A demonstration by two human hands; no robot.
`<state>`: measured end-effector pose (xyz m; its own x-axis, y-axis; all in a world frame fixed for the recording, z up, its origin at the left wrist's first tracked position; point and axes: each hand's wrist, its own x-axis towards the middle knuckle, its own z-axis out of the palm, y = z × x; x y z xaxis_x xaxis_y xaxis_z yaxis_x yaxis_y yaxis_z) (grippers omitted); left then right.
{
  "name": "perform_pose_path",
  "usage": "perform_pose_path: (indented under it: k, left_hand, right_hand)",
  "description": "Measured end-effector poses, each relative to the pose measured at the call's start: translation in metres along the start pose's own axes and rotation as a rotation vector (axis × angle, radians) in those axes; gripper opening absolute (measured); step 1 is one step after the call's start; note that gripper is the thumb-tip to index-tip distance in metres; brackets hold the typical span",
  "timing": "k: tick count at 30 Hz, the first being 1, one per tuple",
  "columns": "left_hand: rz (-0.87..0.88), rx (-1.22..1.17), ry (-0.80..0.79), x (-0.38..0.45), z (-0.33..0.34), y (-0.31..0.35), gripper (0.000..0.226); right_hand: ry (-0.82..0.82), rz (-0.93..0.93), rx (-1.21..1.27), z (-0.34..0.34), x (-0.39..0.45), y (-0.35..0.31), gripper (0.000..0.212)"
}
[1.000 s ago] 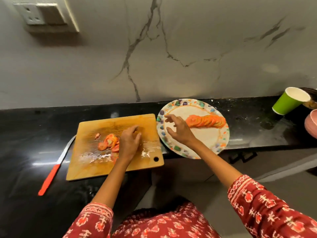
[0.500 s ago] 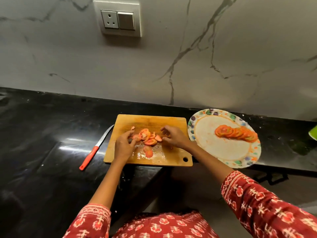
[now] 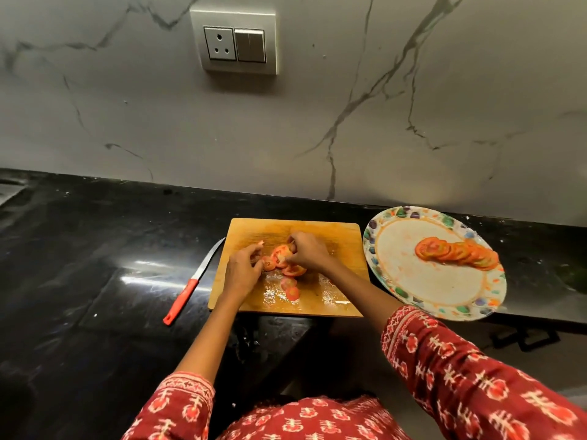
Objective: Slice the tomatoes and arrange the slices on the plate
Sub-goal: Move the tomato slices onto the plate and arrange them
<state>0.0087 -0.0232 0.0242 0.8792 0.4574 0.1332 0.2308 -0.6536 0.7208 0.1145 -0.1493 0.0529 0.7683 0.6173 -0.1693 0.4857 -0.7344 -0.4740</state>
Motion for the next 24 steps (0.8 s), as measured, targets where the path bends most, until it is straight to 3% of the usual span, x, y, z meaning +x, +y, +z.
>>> perform_pose_path:
  k: [7,14,19,24]
  left_hand:
    - [0.133,-0.040,-0.121,0.015,0.008,0.005,0.038]
    - [0.212,-0.077,-0.090,0.026,0.010,0.009,0.020]
    - [0.284,-0.126,-0.115,0.027,0.010,0.014,0.014]
    - [0.272,-0.180,-0.094,0.030,0.004,0.016,0.012]
  right_hand:
    - [-0.081,-0.073,0.095,-0.014,0.008,0.004,0.024]
    - [-0.126,-0.117,0.178,-0.025,0.006,0.011,0.010]
    - [-0.225,-0.145,0.330,-0.038,0.002,0.013,0.019]
    - [-0.289,-0.116,0.573,-0.050,0.000,0.017,0.007]
